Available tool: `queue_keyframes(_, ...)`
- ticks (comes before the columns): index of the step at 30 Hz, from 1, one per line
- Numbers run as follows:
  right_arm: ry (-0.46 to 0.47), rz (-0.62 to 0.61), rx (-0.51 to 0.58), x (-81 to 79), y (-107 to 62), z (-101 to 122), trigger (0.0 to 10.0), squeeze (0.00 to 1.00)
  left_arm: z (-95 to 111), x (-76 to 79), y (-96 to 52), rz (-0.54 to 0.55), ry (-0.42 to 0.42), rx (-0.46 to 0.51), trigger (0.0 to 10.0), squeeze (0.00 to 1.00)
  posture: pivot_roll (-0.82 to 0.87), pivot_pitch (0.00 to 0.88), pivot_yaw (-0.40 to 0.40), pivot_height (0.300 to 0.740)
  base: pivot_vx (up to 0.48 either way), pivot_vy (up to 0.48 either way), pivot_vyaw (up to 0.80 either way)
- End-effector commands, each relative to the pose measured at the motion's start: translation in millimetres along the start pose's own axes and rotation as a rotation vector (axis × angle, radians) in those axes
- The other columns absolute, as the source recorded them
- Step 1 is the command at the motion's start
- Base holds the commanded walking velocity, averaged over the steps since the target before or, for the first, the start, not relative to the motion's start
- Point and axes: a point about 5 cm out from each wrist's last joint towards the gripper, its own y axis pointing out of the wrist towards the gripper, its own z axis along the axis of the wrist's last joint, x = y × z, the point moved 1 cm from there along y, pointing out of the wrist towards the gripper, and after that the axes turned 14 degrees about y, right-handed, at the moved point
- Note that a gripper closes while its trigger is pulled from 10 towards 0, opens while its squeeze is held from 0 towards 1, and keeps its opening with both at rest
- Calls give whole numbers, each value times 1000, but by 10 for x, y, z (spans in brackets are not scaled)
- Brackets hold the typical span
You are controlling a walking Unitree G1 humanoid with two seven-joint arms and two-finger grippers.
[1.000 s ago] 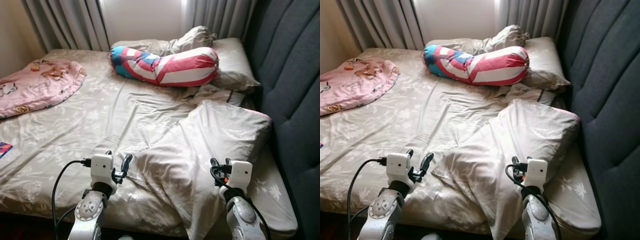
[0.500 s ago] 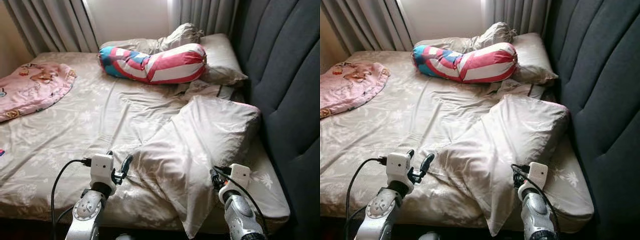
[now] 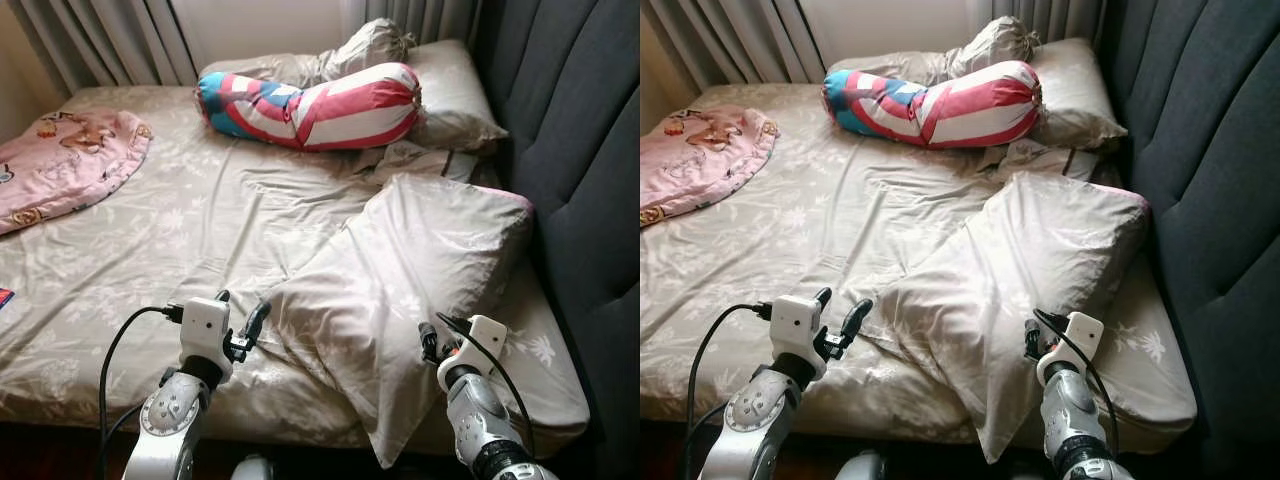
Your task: Clean up the room
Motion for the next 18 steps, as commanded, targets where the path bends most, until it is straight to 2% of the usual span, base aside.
queue_keyframes(1,15,21,-31,-20,-8,-71,10000,0,15,-41,-65,-1,-2,-6,10000,0,25,154,62,660,0,0,0)
queue_keyframes(7,14,11,-33,-15,-9,-91,10000,0,101,-93,-162,-3,5,-4,10000,0,46,177,75,660,0,0,0)
queue_keyframes(15,7,25,-61,-13,-18,-138,10000,0,304,-103,-147,-1,6,46,10000,0,65,193,82,660,0,0,0)
queue_keyframes(18,12,35,-89,-17,-21,-172,10000,0,352,-106,-190,-2,6,51,10000,0,72,201,83,660,0,0,0)
